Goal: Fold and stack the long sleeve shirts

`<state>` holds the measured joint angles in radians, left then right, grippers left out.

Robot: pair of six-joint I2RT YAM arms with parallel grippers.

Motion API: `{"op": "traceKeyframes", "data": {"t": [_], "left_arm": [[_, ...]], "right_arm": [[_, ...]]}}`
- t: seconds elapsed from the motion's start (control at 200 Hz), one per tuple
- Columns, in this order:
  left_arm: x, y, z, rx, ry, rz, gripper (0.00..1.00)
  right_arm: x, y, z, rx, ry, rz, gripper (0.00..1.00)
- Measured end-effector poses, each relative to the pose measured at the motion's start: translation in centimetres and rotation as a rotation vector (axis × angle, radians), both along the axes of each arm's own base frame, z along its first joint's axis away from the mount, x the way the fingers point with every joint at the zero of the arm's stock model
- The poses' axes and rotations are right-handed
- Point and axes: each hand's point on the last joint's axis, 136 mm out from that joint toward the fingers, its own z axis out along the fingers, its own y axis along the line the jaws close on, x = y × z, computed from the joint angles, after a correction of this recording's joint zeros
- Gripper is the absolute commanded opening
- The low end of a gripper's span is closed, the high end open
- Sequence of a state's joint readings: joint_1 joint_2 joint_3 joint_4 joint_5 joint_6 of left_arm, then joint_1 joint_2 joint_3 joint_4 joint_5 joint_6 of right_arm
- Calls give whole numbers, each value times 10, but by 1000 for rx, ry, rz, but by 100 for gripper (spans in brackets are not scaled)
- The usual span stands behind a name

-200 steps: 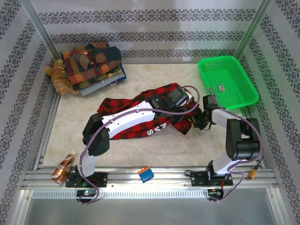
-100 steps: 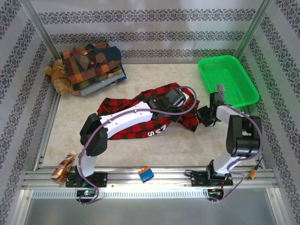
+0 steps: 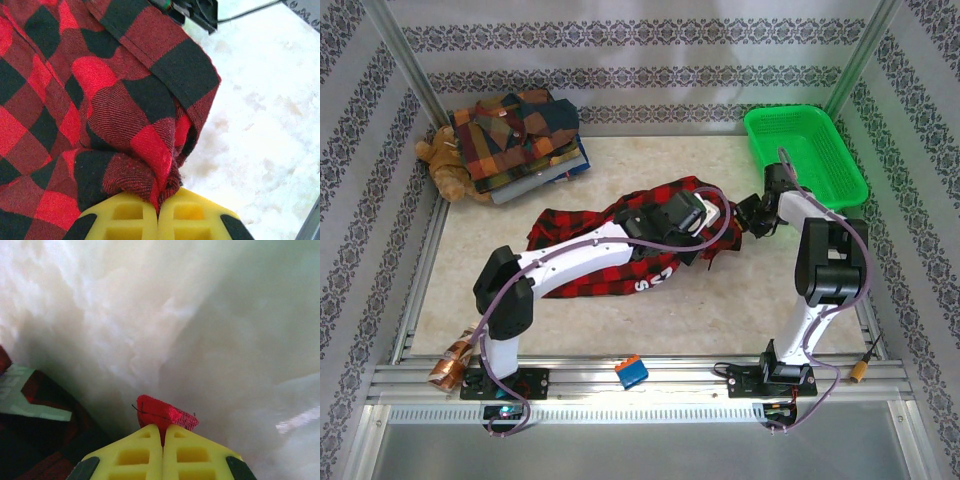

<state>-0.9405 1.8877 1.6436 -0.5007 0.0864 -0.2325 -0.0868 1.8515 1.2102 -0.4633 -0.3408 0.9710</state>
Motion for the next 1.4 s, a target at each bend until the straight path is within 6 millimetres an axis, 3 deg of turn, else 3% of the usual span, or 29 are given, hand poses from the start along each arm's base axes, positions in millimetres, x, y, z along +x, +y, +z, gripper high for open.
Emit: {"op": "traceKeyframes", "data": {"t": [0.22,0.355,0.669,0.859,0.994,1.124,1.189,1.319,1.399], "left_arm": [[-12,3,-12,-3,36,-25,0],[-26,17,-11,-19,51,-32,0],[-49,34,-11,-44,83,-43,0],[-56,19,-12,-68,87,-75,0],[-68,-9,-31,-69,117,-117,0],[-75,-23,-59,-62,175,-129,38],[-76,-26,-63,-72,195,-129,58],[-68,-25,-49,-124,189,-101,71],[-52,-1,-35,-148,177,-28,83]], "right_arm": [[9,5,6,16,-43,16,0],[19,7,14,20,-94,23,0],[44,19,56,10,-245,28,0],[72,20,99,0,-362,31,0],[87,20,125,5,-427,21,0],[102,21,146,14,-479,27,0],[109,22,154,19,-500,31,0],[120,24,162,29,-525,41,0],[128,27,166,33,-537,48,0]]}}
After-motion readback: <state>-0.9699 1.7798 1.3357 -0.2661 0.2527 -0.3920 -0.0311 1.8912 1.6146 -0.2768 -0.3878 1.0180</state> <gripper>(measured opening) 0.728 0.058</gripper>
